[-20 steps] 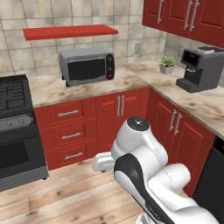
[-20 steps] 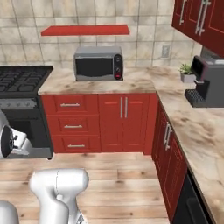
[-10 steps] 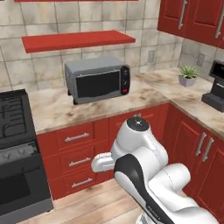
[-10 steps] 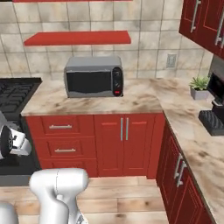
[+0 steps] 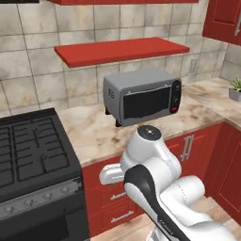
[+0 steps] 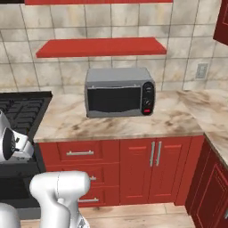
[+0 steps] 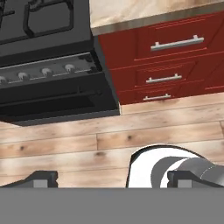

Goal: Pick the cup and bowl from the counter and place them on the counter next to the sink.

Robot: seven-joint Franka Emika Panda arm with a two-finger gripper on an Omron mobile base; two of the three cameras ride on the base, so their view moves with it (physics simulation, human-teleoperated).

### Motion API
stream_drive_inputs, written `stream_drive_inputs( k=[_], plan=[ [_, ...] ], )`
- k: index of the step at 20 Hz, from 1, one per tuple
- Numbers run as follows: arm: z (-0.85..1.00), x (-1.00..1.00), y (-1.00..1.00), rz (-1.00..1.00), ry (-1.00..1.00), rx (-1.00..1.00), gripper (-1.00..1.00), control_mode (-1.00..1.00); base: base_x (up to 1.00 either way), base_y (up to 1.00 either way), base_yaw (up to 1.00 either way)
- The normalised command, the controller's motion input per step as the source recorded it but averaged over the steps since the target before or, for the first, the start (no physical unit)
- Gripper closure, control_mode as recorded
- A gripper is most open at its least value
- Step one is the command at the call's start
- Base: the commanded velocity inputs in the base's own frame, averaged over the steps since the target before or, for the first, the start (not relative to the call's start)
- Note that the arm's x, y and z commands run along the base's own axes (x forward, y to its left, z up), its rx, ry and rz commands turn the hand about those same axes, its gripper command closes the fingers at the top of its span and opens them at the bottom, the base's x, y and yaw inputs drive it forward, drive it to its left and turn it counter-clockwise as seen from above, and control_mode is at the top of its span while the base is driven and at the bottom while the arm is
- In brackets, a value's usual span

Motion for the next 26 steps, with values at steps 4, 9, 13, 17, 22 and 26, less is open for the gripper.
stream_drive_inputs(
  k=[4, 9, 13, 17, 22, 26],
  plan=[
    [0.00, 0.00, 0.00, 0.00, 0.00, 0.00, -1.00, 1.00, 0.00, 1.00, 0.00],
    [0.00, 0.00, 0.00, 0.00, 0.00, 0.00, -1.00, 1.00, 0.00, 1.00, 0.00],
    [0.00, 0.00, 0.00, 0.00, 0.00, 0.00, -1.00, 1.00, 0.00, 1.00, 0.00],
    [0.00, 0.00, 0.00, 0.00, 0.00, 0.00, -1.00, 1.00, 0.00, 1.00, 0.00],
    [0.00, 0.00, 0.00, 0.00, 0.00, 0.00, -1.00, 1.00, 0.00, 1.00, 0.00],
    [0.00, 0.00, 0.00, 0.00, 0.00, 0.00, -1.00, 1.00, 0.00, 1.00, 0.00]
  ],
)
